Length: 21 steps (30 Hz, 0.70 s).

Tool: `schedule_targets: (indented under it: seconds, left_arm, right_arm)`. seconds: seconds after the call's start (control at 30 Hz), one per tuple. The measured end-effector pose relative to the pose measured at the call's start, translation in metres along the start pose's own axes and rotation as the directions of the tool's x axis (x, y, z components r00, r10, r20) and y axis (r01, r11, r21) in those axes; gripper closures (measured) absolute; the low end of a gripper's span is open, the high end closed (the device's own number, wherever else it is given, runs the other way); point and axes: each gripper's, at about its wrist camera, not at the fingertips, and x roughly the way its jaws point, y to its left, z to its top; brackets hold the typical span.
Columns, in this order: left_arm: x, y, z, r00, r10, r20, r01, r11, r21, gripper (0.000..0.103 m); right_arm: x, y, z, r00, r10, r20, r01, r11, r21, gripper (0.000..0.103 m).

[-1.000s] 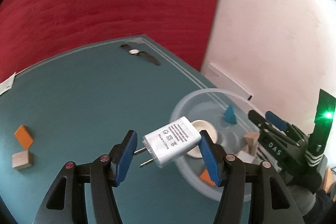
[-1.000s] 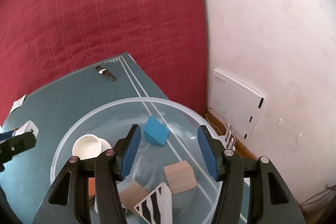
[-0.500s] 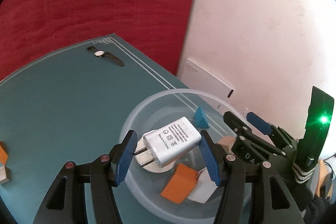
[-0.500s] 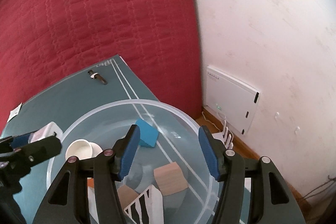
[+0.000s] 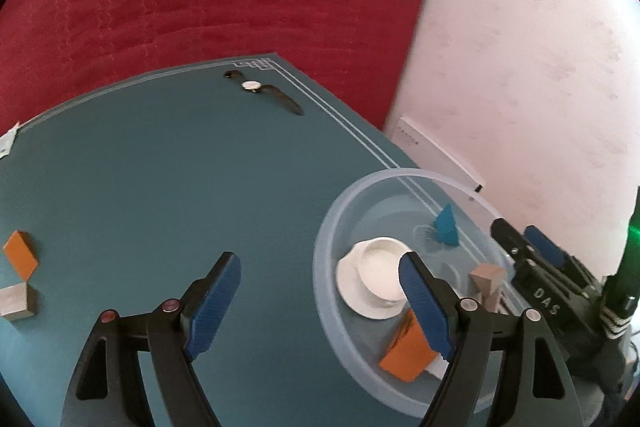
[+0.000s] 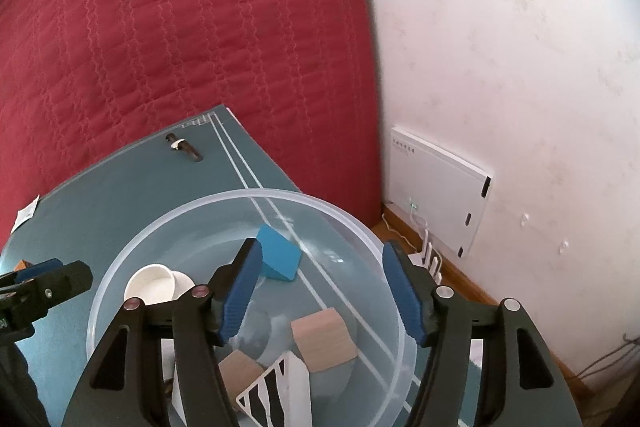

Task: Organize rigid objects
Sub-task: 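Lower the white charger into the clear bowl and open the left tool, then withdraw both tools from the bowl toward the remaining blocks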

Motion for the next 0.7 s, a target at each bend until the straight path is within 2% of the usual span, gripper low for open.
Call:
schedule_targets:
  seconds: [0.33,0.7]
  left_arm:
    - [-0.005,-0.001,-0.007,0.998,0.057,0.030,-0.059,0.997,0.041,0.008]
    - [-0.010,0.025,-0.009,0.995,0.101,0.018,-0.101,0.995,-0.002,0.007]
  right_arm:
    - [-0.005,0.009,-0.003,1.000,0.002,0.031,-0.001,1.000,-0.031,0.035]
    - [-0.015,0.029,-0.005,0.996,0.000,0.088,0.009,0.995,-0.098,0.030]
